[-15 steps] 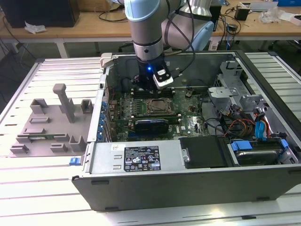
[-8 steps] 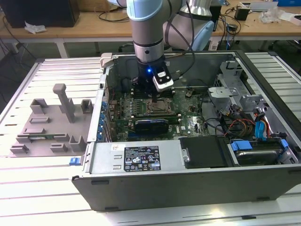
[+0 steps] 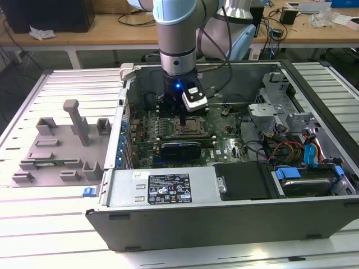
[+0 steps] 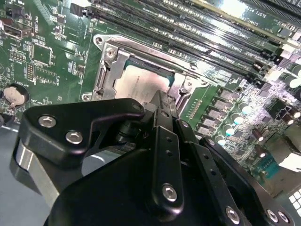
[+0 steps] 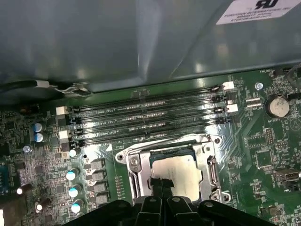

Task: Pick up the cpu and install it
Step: 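Install the first cpu locking lever, then install the second cpu locking lever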

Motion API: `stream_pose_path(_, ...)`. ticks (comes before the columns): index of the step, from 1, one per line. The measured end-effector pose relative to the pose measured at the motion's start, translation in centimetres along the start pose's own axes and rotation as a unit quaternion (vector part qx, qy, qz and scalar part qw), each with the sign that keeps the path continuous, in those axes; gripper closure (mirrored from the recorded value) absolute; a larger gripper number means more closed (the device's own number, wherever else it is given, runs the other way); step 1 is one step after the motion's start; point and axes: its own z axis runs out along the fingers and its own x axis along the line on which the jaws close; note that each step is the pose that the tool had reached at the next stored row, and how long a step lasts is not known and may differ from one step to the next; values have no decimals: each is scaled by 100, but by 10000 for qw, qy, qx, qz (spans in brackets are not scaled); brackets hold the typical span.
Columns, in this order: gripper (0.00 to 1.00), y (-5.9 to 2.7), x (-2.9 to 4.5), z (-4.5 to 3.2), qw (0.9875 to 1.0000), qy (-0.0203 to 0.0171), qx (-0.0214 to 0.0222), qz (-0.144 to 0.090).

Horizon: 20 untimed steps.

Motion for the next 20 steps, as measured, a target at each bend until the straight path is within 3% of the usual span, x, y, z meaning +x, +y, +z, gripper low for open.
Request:
stream_pose_path(4, 89, 2, -5, 1, 10000, -1, 2, -1)
stream_pose_path(7, 89, 14, -88, 10, 10000, 3, -3, -70)
stream_pose_path(8, 89, 26, -146, -60, 9995, 51, 215, -223)
stream_pose_path(9, 89, 33, -157, -232, 9995, 51, 220, -225)
stream_pose_path(10, 89, 41, -220, -232, 9993, 69, 217, -312)
stream_pose_path(11, 89, 46, -230, -297, 9992, 75, 215, -333)
stream_pose_path(20, 89, 46, -230, -300, 9992, 75, 216, -333)
